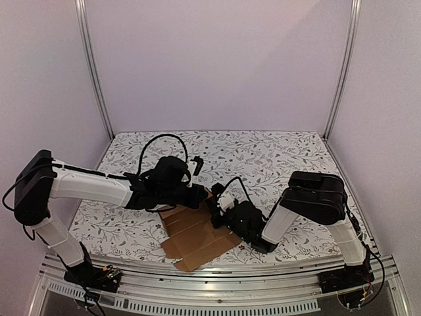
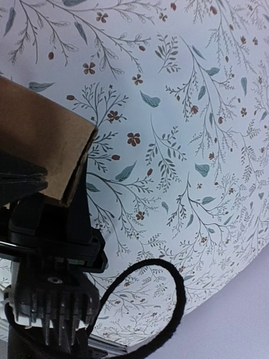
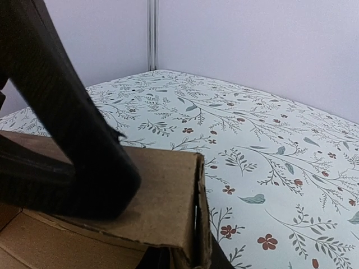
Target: Fold the paper box
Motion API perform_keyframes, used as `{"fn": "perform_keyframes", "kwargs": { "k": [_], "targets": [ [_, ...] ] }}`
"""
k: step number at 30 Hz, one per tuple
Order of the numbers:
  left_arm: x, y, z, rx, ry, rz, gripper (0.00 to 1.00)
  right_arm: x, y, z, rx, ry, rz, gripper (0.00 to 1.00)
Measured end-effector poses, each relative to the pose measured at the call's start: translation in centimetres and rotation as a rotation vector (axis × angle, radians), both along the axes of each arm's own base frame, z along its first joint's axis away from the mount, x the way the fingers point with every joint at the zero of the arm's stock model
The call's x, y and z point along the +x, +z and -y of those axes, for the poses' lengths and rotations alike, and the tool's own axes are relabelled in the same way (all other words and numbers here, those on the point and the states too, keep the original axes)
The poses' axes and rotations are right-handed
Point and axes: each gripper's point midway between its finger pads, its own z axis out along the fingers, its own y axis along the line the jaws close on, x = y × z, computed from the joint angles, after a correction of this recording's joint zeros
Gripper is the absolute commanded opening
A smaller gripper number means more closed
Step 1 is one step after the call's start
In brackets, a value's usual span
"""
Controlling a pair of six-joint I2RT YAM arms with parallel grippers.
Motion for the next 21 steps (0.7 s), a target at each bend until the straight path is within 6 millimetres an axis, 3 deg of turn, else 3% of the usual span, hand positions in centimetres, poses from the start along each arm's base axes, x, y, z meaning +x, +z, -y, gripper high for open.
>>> {"fn": "perform_keyframes", "kwargs": {
  "k": [4,8,21],
  "targets": [
    [-0.1,-0.2,0.1,0.000,-0.004,-0.005,0.00,0.5,0.8,-0.3,0.024,-0.019,0.007,0.16],
    [-0.1,-0.2,0.2,-0.002,-0.007,-0.007,0.00,0.9,0.9,-0.6,0.033,-0.032,0.007,0.00],
    [-0.2,-0.3,0.2,-0.003,-0.007,-0.007,0.00,1.2,0.8,-0.9,0.016,-0.058,0.012,0.00]
  ]
}}
